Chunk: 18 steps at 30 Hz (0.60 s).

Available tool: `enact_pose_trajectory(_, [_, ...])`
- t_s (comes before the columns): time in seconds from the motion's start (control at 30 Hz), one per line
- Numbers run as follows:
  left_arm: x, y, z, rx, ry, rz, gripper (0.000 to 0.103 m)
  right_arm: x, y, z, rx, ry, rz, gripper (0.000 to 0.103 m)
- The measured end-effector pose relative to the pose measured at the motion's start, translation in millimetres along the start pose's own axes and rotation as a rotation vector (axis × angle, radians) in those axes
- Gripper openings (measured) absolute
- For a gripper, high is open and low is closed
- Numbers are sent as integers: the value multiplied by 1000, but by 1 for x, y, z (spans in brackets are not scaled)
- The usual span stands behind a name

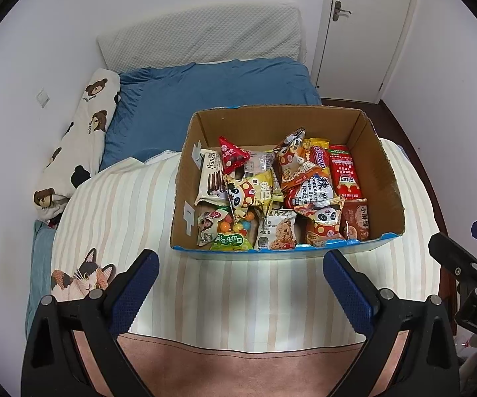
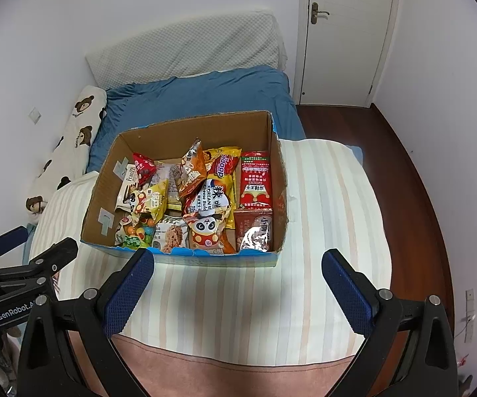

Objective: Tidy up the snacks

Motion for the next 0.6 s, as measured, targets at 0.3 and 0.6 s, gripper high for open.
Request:
enact_pose_trajectory(0.3, [1, -1, -1, -2, 0, 0, 102, 2, 1, -3, -2, 5, -3, 103])
enact_pose_trajectory(0.6, [2, -3, -6, 4, -4, 16, 102, 4, -1, -3, -1, 8, 1, 103])
Point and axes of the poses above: each gripper's, at about its wrist camera, not at the fingertips, and z roughly the way its jaws point, y to its left, x to its underside, the point moved 8 cm from there along z, roughly the way its jaws point, and after that the axes turned 5 degrees about y, right-handed, at the moved point
